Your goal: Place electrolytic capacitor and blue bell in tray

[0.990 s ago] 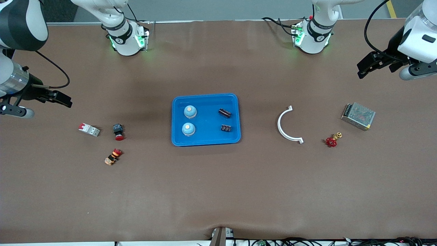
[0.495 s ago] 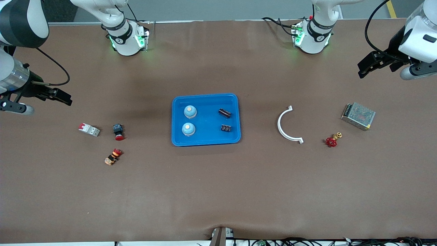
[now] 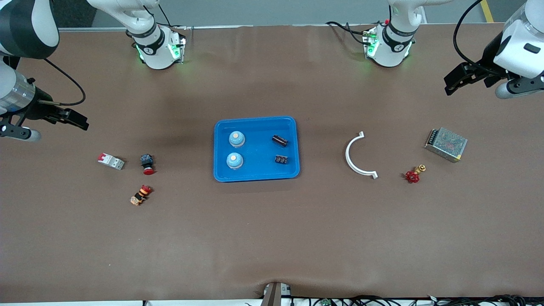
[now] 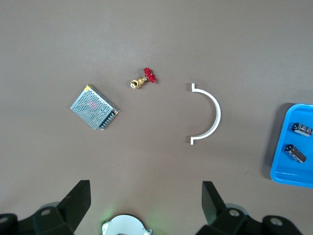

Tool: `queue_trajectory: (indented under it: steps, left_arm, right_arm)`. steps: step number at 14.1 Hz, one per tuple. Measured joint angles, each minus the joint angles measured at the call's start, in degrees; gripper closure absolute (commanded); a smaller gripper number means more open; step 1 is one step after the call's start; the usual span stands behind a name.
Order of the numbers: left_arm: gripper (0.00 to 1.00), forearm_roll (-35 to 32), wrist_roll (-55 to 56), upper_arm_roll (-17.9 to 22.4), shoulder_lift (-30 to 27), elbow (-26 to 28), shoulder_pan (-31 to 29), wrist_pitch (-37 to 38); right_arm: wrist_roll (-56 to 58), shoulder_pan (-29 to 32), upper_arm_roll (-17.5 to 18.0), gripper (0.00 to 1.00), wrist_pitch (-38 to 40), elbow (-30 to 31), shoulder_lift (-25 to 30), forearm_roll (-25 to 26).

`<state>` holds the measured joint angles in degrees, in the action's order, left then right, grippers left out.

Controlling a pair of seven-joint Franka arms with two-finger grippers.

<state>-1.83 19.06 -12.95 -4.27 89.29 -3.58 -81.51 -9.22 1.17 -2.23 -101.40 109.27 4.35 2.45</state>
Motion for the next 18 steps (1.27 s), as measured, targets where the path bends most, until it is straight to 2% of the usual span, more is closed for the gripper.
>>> queue_trajectory:
  steps: [5,9,12,18]
  left_arm:
    - [0.0,0.0,0.0,0.0,0.0,0.0,0.0,0.3]
    - [0.0,0.0,0.0,0.0,0.0,-0.1,0.0,0.4]
    - [0.0,0.0,0.0,0.0,0.0,-0.1,0.0,0.4]
    - [0.0,0.0,-0.1,0.0,0.0,-0.5,0.0,0.4]
  right_arm:
    - [0.0,-0.1,0.0,0.0,0.7,-2.1,0.2,0.0]
    - [-0.1,-0.3,0.0,0.0,10.1,-13.0,-0.5,-1.5]
    - [-0.5,-0.4,0.0,0.0,12.8,-19.1,-2.9,-2.2]
    - [-0.7,-0.7,0.0,0.0,12.7,-23.3,-5.9,-2.4]
